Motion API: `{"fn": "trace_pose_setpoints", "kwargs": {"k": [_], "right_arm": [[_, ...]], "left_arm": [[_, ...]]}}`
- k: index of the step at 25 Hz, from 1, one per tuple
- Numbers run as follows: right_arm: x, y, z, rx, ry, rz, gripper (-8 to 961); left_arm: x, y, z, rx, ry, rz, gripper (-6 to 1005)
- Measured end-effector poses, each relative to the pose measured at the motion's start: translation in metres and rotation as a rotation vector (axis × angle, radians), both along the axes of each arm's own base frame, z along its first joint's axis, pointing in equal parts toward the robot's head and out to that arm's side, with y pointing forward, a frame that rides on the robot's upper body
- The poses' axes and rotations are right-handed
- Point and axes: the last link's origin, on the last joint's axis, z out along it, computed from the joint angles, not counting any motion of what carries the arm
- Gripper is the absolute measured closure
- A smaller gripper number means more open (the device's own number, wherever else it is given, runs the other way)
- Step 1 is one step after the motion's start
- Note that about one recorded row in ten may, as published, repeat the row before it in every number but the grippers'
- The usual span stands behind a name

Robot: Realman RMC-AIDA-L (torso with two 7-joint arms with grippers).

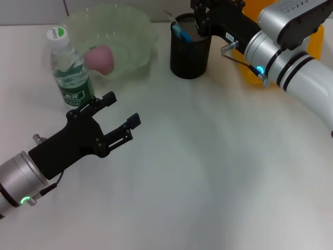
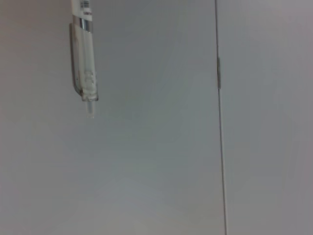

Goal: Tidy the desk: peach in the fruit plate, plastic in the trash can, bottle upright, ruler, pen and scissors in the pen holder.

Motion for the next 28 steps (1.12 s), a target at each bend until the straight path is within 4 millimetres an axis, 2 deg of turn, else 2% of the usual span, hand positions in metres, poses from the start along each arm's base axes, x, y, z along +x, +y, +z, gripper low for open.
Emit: {"fn": "trace_pose_setpoints", "kwargs": {"k": [9,17,22,28], "right_arm": [[0.0050,0.0018,0.0009,0.001,-0.027,-0.016,827],[0.0072,0.0010,0.0010,0.001,-0.029,-0.020,683],[0.0067,0.0004,0.0015,0.004,-0.024,-0.015,442],[0.0075,-0.0041,0.0049,0.019,0.007,0.007,287]], "left_arm": [[0.0002,-0.0031,0.0010,0.001,-0.012,-0.005,197],[0.0006,-0.0042,0.0014,0.000,-0.017,-0.010,197],[0.0007,-0.0043,0.0015,0.000,-0.016,-0.012,197],[0.0010,-0.0049,0.0016,-0.006,-0.014,-0.020,197]]}}
